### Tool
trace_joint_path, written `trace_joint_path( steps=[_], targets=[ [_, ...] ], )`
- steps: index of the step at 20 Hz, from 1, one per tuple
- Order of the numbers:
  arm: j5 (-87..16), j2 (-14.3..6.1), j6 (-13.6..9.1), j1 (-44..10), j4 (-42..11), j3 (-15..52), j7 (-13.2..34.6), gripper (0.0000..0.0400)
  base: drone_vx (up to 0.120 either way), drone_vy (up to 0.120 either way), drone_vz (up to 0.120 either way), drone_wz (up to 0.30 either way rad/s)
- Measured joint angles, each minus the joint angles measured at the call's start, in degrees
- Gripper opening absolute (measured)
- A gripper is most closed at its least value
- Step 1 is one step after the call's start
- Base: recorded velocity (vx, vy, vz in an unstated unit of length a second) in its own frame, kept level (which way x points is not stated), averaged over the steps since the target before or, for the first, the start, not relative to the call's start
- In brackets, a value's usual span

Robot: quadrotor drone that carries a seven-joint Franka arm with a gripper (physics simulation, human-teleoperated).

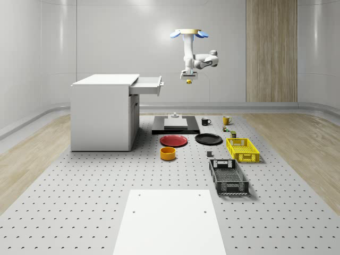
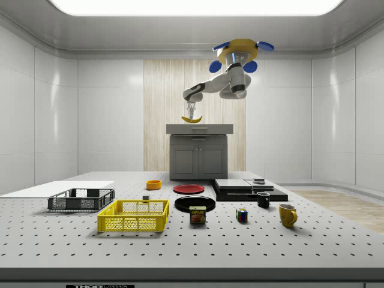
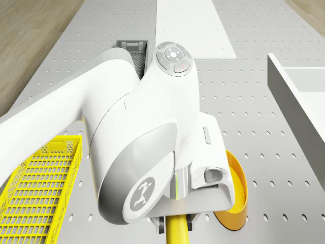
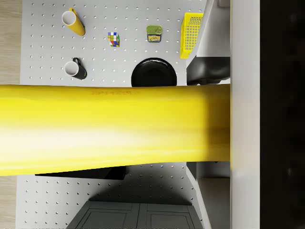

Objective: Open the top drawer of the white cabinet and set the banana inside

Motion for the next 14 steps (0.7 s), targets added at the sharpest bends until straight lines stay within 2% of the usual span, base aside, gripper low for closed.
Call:
trace_joint_path(
  steps=[2,6,11,14],
  targets=[
    [0.0,0.0,0.0,0.0,0.0,0.0,0.0,0.0190,-0.040,0.000,0.080,0.000],
    [0.0,0.0,0.0,0.0,0.0,0.0,0.0,0.0190,0.000,0.000,0.000,0.000],
    [0.0,0.0,0.0,0.0,0.0,0.0,0.0,0.0190,0.000,0.000,0.120,0.000],
    [0.0,0.0,0.0,0.0,0.0,0.0,0.0,0.0190,-0.080,0.000,0.120,0.000]
  ],
)
